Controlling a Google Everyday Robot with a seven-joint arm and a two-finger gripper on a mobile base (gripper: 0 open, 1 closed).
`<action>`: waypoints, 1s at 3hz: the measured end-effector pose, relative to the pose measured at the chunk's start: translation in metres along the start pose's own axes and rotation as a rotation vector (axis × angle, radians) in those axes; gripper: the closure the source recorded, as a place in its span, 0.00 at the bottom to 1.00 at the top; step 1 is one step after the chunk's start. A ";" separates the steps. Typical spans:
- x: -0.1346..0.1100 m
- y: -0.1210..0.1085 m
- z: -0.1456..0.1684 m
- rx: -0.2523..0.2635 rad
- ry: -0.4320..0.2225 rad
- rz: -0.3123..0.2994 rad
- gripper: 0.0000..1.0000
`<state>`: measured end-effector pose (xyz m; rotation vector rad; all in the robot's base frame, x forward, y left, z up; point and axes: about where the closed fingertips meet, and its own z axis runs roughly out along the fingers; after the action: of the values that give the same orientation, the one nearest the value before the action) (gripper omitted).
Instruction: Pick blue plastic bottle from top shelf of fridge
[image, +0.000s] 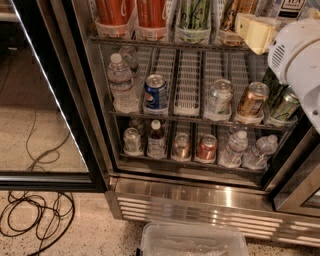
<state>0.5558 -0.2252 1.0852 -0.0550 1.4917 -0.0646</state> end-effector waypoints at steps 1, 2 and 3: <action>-0.006 -0.005 0.009 0.024 -0.033 -0.032 0.26; -0.009 -0.008 0.020 0.034 -0.055 -0.060 0.27; -0.014 -0.019 0.027 0.064 -0.075 -0.091 0.30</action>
Offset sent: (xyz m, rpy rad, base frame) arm 0.0361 -0.0161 0.0114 -0.0883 -0.0777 -0.0517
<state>0.5813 -0.2430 1.1023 -0.0729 1.4110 -0.1813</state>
